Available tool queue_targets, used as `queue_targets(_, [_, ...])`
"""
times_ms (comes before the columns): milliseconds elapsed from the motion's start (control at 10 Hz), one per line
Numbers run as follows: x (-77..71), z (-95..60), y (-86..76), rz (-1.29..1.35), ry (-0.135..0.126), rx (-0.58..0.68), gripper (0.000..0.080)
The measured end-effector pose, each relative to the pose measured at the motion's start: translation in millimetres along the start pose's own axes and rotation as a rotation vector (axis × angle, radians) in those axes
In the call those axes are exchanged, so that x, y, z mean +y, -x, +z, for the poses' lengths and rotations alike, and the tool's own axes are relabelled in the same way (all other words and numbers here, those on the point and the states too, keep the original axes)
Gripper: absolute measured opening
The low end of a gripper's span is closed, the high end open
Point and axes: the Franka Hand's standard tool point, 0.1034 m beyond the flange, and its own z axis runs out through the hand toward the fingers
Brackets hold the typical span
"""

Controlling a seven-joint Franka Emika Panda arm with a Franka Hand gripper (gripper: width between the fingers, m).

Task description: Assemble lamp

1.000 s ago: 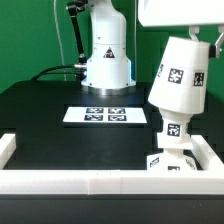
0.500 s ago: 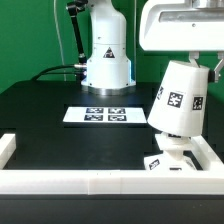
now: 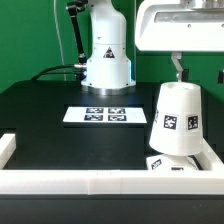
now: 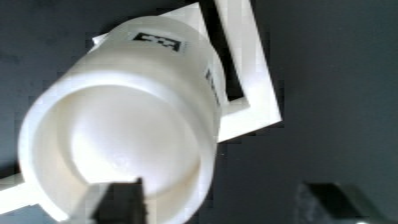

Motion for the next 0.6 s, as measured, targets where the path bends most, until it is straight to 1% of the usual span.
queue_targets(100, [0.8,-3.6,-0.6,0.002,-0.001,0.0,0.0563])
queue_targets(200, [1.6,-7.7,0.5,0.005,0.0,-0.006,0.0671])
queue_targets(300, [0.7,-12.6,1.9,0.011,-0.002,-0.009,0.0671])
queue_targets(400, [-0.6,-14.5,2.7,0.028,-0.004,-0.009,0.0691])
queue_targets(600, [0.1,-12.8,2.7,0.027,-0.002,-0.01,0.0698])
